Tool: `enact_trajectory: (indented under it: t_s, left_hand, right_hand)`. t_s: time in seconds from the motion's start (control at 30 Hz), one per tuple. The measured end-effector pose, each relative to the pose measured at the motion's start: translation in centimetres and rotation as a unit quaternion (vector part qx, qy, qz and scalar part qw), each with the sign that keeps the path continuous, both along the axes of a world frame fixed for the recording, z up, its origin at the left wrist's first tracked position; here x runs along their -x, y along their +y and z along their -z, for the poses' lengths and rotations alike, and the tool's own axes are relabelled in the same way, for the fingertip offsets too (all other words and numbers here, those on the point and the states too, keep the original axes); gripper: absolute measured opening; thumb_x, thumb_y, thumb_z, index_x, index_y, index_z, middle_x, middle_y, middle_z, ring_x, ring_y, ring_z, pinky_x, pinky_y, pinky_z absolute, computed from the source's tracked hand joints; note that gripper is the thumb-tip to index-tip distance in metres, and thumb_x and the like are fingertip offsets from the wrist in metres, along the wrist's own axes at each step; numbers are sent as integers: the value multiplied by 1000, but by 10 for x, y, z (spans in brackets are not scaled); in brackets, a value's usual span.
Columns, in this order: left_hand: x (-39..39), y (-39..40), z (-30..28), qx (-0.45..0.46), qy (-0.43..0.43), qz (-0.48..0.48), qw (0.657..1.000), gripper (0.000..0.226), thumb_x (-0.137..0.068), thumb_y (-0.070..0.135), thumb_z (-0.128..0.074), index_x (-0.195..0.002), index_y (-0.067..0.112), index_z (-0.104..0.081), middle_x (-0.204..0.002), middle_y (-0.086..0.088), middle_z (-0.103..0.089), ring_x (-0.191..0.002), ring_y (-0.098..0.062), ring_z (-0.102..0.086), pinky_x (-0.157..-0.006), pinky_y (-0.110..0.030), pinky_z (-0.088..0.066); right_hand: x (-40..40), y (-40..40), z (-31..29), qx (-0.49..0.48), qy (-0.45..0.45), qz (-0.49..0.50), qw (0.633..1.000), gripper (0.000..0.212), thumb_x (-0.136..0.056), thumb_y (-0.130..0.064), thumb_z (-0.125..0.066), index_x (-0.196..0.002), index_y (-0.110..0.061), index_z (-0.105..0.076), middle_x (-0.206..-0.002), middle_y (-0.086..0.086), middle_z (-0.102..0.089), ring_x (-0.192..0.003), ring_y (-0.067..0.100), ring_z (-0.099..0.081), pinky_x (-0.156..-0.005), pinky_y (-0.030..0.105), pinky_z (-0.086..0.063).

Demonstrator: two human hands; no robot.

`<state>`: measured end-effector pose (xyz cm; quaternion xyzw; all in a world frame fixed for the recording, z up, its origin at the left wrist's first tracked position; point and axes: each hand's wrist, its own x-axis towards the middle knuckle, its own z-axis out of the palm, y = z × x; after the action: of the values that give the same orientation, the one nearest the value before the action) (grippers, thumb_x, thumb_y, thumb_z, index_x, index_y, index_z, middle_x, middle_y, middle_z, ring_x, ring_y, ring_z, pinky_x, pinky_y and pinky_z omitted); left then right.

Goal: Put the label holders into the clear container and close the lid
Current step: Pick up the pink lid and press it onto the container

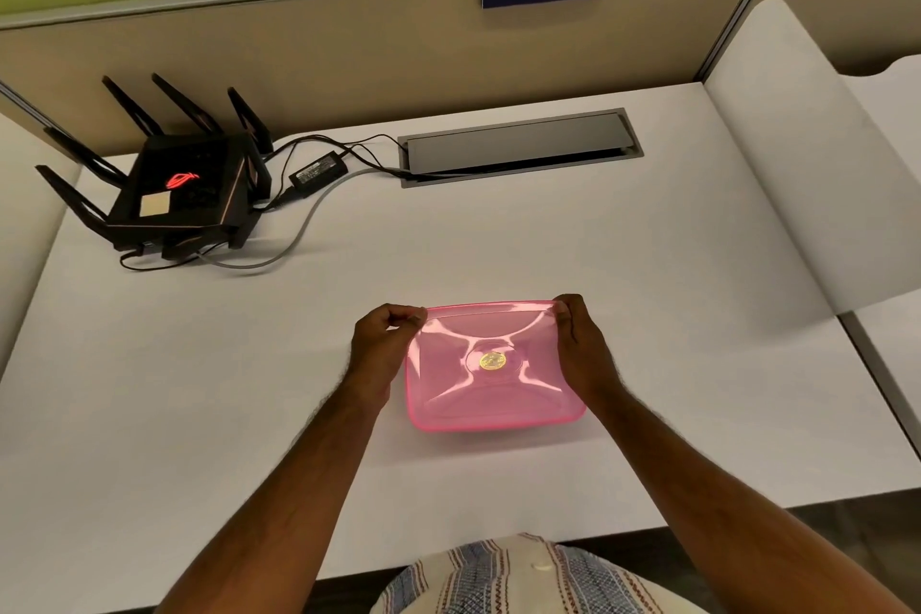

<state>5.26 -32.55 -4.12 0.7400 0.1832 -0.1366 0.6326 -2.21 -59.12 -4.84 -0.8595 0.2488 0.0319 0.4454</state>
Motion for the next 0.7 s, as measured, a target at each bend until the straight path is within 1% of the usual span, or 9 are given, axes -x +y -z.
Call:
enact_trajectory:
  t_s: [0.17,0.23,0.3,0.5,0.6,0.7]
  left_hand:
    - [-1,1,2,-6,0,-6,1000,8,-85,18,-80,-90,14,-75,-95,-5,-76,-92,-23,-69,-85,-39,-58]
    - [-2,3,3,-25,-12,11,1000,8,-86,19,-79,-91,17,-74,-94,-4,-75,-92,-23,-69,-83,-39,-58]
    - [-3,5,4,-18,-9,16,1000,13,-85,21,-80,-96,20,-72,-93,-1,-75,-91,-21,-70,-82,-38,-58]
    - [6,5,7,5,3,-5,1000,12,-86,26,-79,-98,22,-79,-97,3,-78,-97,-18,-72,-88,-35,-60]
    - [16,4,4,2,-16,-1,1000,19,-89,28,-76,-108,23,-76,-102,9,-77,-98,-8,-72,-87,-27,-58]
    - [37,8,3,-4,-35,35,999,29,-90,27,-76,-118,28,-68,-110,16,-73,-101,4,-67,-78,-13,-54]
  right_hand:
    - [-2,1,-5,1,1,0,1000,42,-99,-66,-18,-108,-37,-46,-96,2,-68,-89,32,-66,-87,53,-55]
    - [-1,1,-5,5,1,0,1000,41,-99,-66,-18,-107,-37,-46,-94,1,-68,-87,32,-66,-86,52,-55]
    - [-1,1,-5,7,3,1,1000,42,-98,-68,-18,-107,-38,-46,-93,1,-68,-86,32,-66,-85,52,-56]
    - [0,2,-6,3,12,9,1000,51,-92,-76,-14,-107,-38,-46,-97,2,-69,-89,34,-67,-87,53,-55]
    - [1,2,-7,16,24,8,1000,45,-96,-70,-16,-110,-38,-45,-99,3,-69,-91,36,-66,-88,52,-55]
    - [1,3,-7,32,30,4,999,33,-104,-59,-21,-112,-37,-45,-99,5,-69,-89,37,-66,-89,51,-54]
